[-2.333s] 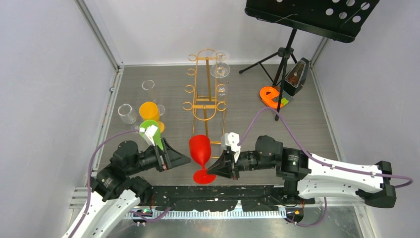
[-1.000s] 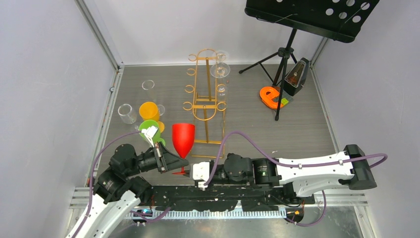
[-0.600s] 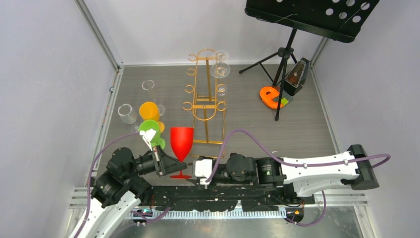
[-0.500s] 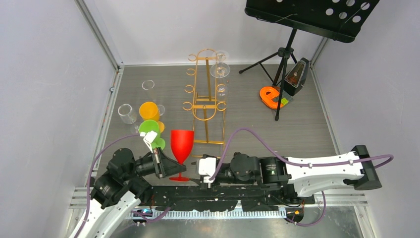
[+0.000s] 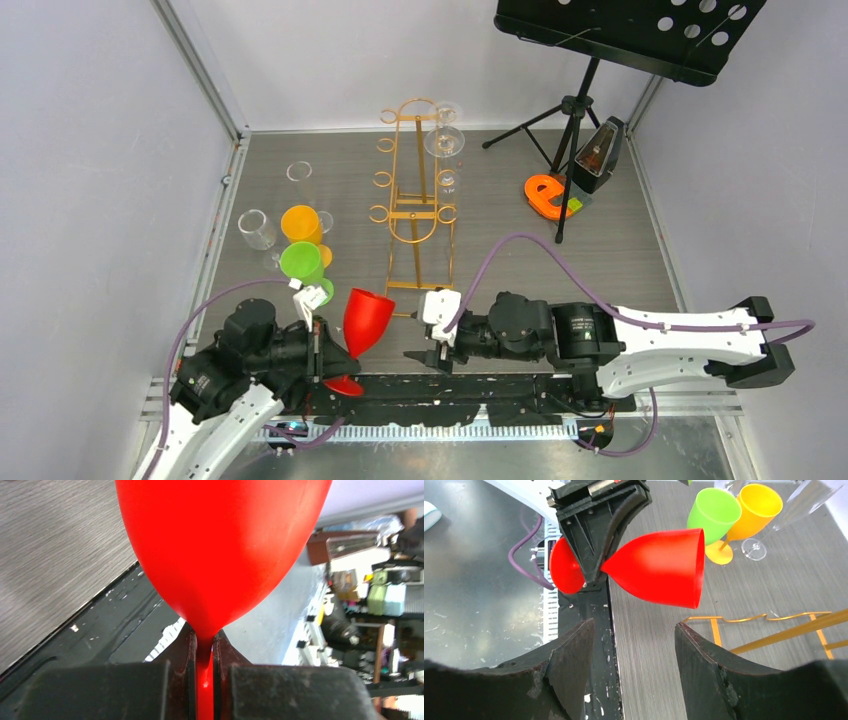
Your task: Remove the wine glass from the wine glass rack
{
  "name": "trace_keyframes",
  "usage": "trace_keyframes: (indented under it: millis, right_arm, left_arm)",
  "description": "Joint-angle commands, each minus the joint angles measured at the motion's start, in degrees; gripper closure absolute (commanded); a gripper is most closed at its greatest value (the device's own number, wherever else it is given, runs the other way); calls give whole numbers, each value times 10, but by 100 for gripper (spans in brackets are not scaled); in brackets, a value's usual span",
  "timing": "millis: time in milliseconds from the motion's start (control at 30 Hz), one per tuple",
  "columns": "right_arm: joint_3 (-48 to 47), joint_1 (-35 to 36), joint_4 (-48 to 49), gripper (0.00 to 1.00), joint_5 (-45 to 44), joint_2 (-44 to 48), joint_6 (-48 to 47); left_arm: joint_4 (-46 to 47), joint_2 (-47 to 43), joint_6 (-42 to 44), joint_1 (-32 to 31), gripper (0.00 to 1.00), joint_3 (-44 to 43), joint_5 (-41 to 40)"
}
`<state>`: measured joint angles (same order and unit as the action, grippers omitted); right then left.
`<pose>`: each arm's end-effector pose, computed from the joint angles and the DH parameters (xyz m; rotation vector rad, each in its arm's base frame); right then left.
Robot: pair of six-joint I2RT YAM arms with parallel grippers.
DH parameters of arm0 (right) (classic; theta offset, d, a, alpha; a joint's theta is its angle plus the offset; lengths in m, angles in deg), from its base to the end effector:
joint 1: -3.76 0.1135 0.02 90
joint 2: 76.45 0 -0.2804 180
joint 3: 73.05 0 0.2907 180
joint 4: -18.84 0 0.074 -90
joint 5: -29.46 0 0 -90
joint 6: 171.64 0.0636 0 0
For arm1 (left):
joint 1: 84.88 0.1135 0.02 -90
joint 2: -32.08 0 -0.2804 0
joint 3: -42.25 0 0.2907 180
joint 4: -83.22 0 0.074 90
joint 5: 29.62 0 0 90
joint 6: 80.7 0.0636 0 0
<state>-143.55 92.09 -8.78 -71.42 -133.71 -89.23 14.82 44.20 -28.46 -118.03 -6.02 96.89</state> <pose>0.0203 0.2830 0.3820 -1.3108 1.3701 0.8132 0.0516 -0.0789 0.2771 0.3265 2.3218 -1.3577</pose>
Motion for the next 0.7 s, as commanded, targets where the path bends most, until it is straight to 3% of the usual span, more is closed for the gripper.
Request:
trace_keyframes:
  millis: [0, 133, 267, 667]
  right_arm:
    - [-32, -31, -37, 34, 85, -7, 32]
    - [-36, -74, -37, 33, 194, -8, 42]
    - [-37, -99, -30, 33, 265, -13, 39]
    - [-62, -113, 0, 33, 335, -81, 28]
  left_arm:
    - [-79, 8, 124, -2, 100, -33, 29]
    - [-110, -4, 189, -2, 100, -37, 39]
    - [-100, -19, 201, -10, 100, -33, 59]
    - [-97, -53, 202, -52, 100, -34, 65]
